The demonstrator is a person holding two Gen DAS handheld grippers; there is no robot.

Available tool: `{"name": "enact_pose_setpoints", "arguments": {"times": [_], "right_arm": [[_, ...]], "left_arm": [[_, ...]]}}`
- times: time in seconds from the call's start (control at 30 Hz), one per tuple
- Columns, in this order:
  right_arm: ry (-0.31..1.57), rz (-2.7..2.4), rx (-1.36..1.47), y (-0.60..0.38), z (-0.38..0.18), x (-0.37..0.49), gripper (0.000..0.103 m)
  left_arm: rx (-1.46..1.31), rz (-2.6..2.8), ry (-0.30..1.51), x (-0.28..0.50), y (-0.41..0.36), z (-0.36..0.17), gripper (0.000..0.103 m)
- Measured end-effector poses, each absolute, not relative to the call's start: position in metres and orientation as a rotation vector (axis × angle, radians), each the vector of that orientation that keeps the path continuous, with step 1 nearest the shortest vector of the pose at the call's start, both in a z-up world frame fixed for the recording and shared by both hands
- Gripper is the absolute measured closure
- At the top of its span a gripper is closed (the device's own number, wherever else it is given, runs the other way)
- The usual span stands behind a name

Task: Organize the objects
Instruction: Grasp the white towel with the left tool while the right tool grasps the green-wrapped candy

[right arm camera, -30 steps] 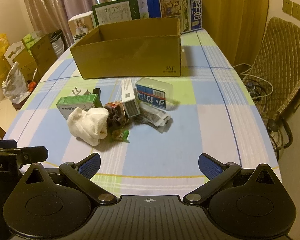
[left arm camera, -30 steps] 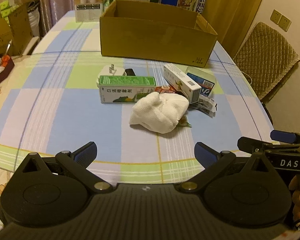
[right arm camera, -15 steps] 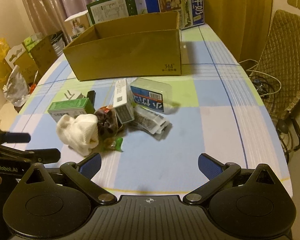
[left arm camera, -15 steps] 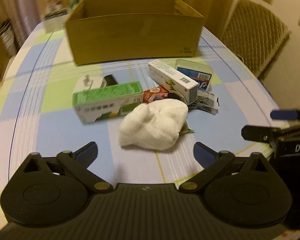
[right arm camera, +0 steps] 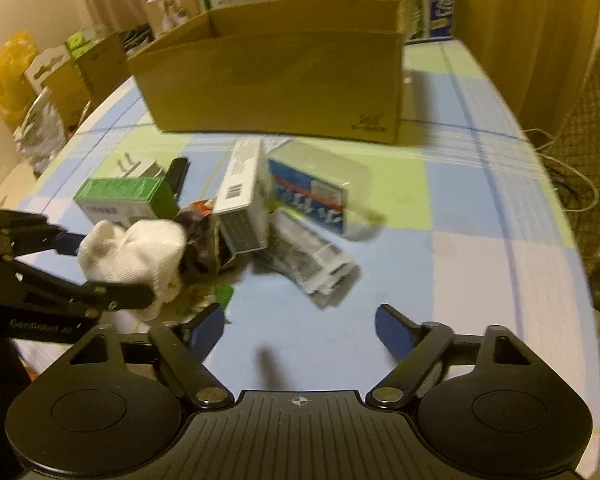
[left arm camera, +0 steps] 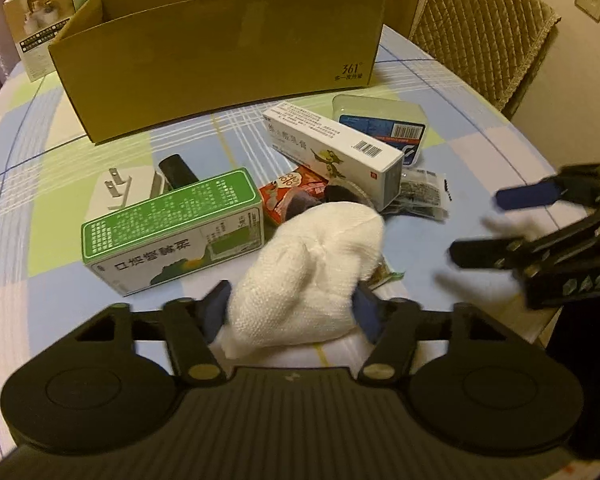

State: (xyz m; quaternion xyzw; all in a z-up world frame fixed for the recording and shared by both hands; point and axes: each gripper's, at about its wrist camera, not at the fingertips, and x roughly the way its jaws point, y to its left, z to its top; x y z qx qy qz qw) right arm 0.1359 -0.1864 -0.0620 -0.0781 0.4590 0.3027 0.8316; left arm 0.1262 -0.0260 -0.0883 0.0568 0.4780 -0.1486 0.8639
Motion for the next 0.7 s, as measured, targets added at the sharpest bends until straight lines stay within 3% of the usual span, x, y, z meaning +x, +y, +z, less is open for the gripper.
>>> {"name": "enact_pose_setpoints", "arguments": {"times": [0.1,0.2,0.6,0.7], "right_arm": [[0.974,0.682,-0.170,-0.172,-0.071,0.130,0.032],[0.983,0.701,-0.163,-0.161,-0.078,0.125,0.037],[0.938,0.626,-0.236,-0.116,-0.094,0.114,0.061],[0.923,0.605,-0.308,-0.107,-0.095,0.112,0.073]], "left_arm": [[0.109,-0.313,1.003,0.125,-0.020,-0.085,0.067],[0.112,-0.295,1.009,0.120,-0.009,-0.078,0.073],[0.021,-0.248,1.005,0.114,0.025,-0.065,0.073],[0.007,-0.240,1.003,0.114,0.029,-0.064,0.073]]}}
